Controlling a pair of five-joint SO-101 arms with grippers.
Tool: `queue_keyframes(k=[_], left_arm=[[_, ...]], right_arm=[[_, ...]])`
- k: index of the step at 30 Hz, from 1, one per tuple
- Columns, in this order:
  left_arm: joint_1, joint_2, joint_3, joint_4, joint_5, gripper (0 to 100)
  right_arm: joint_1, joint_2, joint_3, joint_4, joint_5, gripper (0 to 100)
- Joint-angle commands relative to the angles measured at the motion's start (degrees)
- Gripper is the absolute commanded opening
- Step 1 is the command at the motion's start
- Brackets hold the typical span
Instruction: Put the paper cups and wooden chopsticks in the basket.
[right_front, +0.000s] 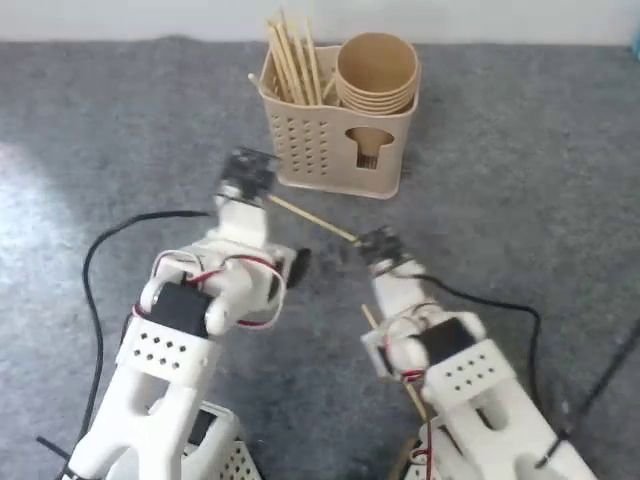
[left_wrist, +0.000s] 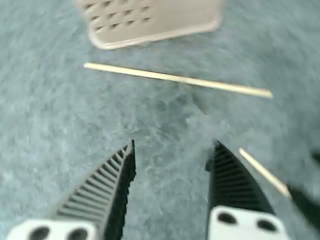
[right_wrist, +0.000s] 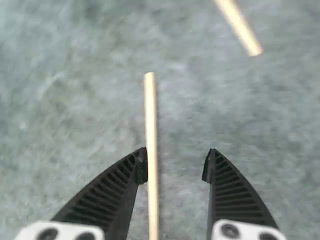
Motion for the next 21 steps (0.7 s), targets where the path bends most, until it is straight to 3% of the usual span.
queue_keyframes(k=[1, 4, 13, 18, 21], left_arm=[[-7.3, -1.32, 1.01, -5.71, 4.66, 23], [-11.25, -1.14, 1.54, -7.12, 4.92, 23], [-11.87, -1.14, 6.37, -12.4, 4.66, 23], [-11.96, -1.14, 6.55, -12.48, 4.75, 23], [-11.96, -1.14, 7.96, -14.51, 4.84, 23]], right_arm=[[-3.82, 4.79, -2.55, -4.35, -3.34, 19.5], [-4.53, 9.71, -2.55, -8.57, -4.31, 19.1], [-3.56, 22.37, -2.99, -18.86, -4.22, 18.2], [-0.04, 22.46, -2.99, -20.0, -4.4, 0.0], [0.22, 22.46, -2.99, -19.74, -4.4, 1.2]])
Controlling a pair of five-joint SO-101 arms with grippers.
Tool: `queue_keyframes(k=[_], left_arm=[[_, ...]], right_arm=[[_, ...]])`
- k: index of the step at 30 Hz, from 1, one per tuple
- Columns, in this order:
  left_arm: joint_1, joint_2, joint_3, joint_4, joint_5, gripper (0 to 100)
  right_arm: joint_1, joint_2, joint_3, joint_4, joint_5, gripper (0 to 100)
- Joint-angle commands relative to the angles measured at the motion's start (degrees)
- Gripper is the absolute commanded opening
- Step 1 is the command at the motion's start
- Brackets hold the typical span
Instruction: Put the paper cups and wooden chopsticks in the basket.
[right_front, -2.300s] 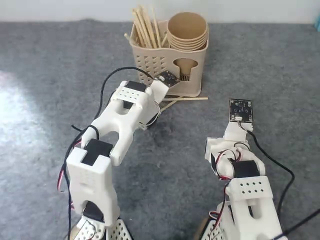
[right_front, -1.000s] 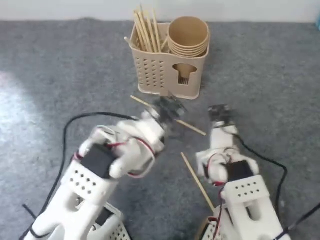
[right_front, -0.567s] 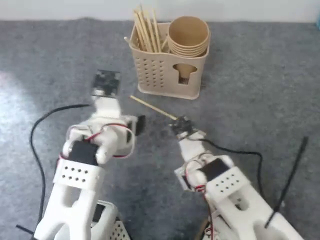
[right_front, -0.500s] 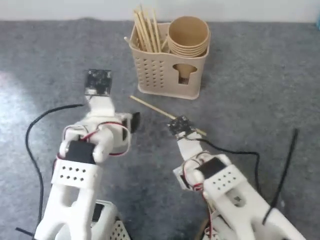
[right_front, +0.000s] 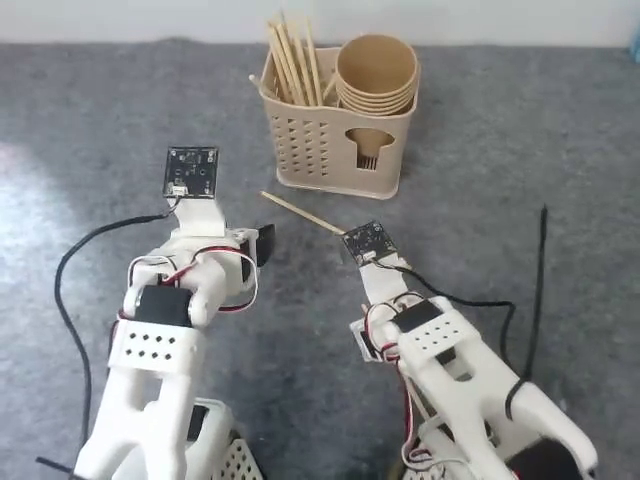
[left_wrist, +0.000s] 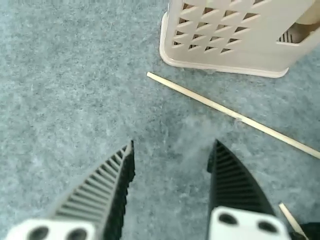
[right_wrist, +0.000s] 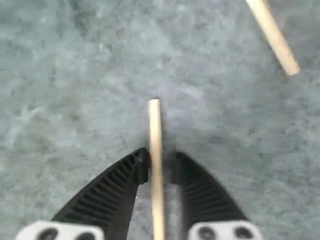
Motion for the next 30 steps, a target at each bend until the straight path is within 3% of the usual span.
queue_keyframes(k=[1, 5, 10, 15, 19, 23, 30], left_arm=[[-0.44, -1.14, 1.71, -4.48, 0.88, 23], [-0.44, -1.14, 2.77, -6.59, 0.88, 23], [-0.62, -1.14, 2.77, -6.86, 0.97, 23], [-3.25, -1.14, 2.77, -8.44, 3.69, 23], [-4.04, -1.05, 2.51, -8.44, 4.13, 23], [-3.78, -1.05, 2.51, -8.44, 4.22, 23], [-3.78, -1.05, 2.51, -8.26, 4.22, 23]], right_arm=[[-0.04, 0.04, -1.85, -1.19, -0.88, 0.3], [-0.04, -1.19, -2.02, -0.57, -0.7, 0.6], [-0.31, -10.77, -5.54, 7.96, -0.44, 0.6], [-0.04, -25.63, -15.3, 17.54, -0.26, 0.6], [-0.04, -33.63, -24.09, 18.59, -0.26, 0.6], [0.04, -33.71, -31.47, 12.09, -0.26, 0.6], [0.22, -24.92, -38.33, -9.19, 1.93, 0.6]])
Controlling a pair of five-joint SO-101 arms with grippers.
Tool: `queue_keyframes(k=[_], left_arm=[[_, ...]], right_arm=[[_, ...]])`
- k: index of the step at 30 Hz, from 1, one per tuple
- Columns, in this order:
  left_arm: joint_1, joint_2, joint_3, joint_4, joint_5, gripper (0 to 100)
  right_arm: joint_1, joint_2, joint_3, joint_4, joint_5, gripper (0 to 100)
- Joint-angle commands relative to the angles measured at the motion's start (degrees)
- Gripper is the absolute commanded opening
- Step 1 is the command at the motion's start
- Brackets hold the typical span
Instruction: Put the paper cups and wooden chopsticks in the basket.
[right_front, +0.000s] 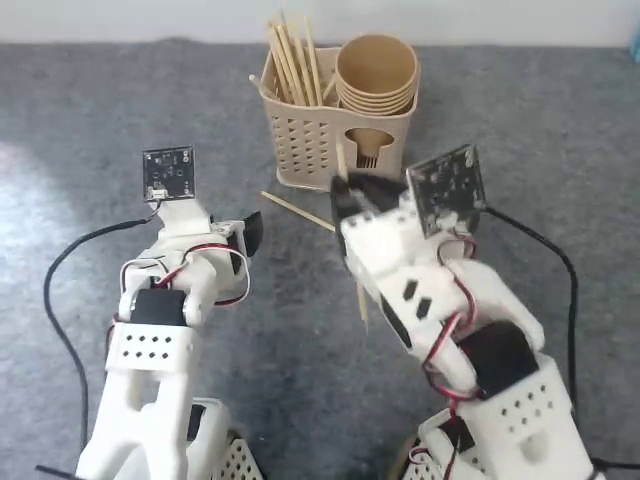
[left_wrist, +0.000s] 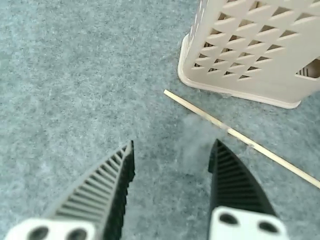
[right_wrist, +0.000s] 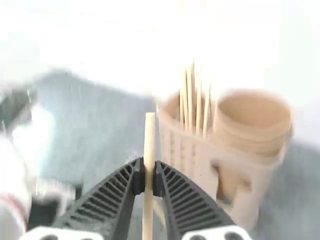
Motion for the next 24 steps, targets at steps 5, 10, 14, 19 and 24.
queue_keyframes(k=[5, 10, 14, 19, 24], left_arm=[[-0.18, -1.05, -0.48, -1.23, 1.14, 23], [-0.26, 3.6, -0.84, -3.52, 1.14, 23], [-0.62, 13.89, -4.44, -6.95, 0.88, 23], [-0.62, 25.14, -9.71, -7.47, 0.79, 23], [-0.62, 26.46, -10.77, -7.47, 0.88, 23]], right_arm=[[4.18, 13.76, -11.52, -23.16, 1.14, 0.6], [7.16, 27.38, -20.57, -39.52, 1.05, 0.6], [7.6, 39.43, -32.53, -45.49, 1.23, 0.6], [7.69, 55.52, -51.34, -45.32, 1.41, 0.6], [9.01, 66.86, -60.84, -43.21, 1.41, 0.8]])
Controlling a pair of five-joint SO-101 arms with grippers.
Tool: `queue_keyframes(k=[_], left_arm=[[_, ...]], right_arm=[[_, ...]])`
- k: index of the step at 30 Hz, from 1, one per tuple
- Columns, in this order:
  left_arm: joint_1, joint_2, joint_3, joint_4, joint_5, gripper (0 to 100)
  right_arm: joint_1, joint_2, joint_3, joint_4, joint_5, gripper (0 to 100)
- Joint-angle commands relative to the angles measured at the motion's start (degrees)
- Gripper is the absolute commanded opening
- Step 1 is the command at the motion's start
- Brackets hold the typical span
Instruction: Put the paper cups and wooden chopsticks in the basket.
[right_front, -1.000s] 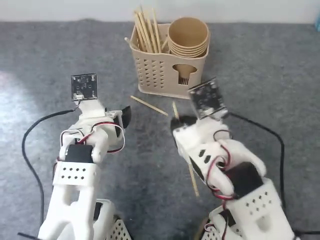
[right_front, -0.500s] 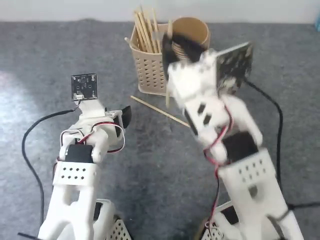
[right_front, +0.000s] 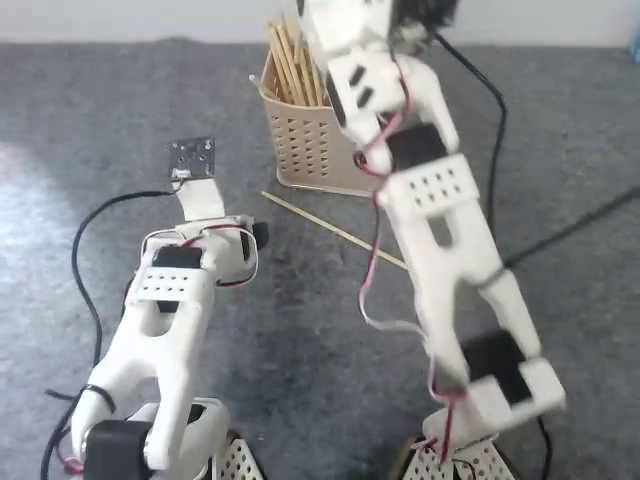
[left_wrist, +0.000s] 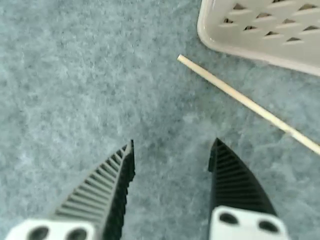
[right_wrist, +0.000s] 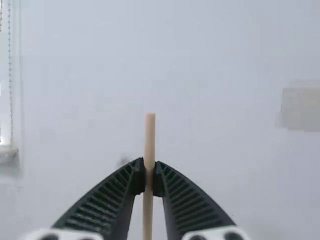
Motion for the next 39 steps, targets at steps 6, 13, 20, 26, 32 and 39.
queue_keyframes(k=[6, 13, 20, 26, 32, 39], left_arm=[[0.18, 0.26, -3.38, -1.23, 1.05, 23], [1.67, 0.26, -3.65, -1.23, 5.63, 23], [9.67, 0.79, -7.96, 0.44, 14.95, 23], [16.44, 5.63, -10.51, 1.58, 19.43, 23], [17.49, 20.66, -20.09, 2.02, 22.68, 23], [17.49, 34.11, -33.89, 7.3, 25.93, 23]], right_arm=[[2.33, 3.47, -8.0, 14.64, 1.05, 18.0], [3.56, -2.77, -8.0, 23.78, -4.48, 13.1], [3.74, -16.84, -7.74, 46.81, -9.76, 12.7], [8.66, -24.57, -7.74, 64.66, -13.19, 12.6], [12.18, -27.12, -7.65, 80.92, -12.92, 12.6], [15.16, -27.65, -7.65, 90.24, -12.84, 12.5]])
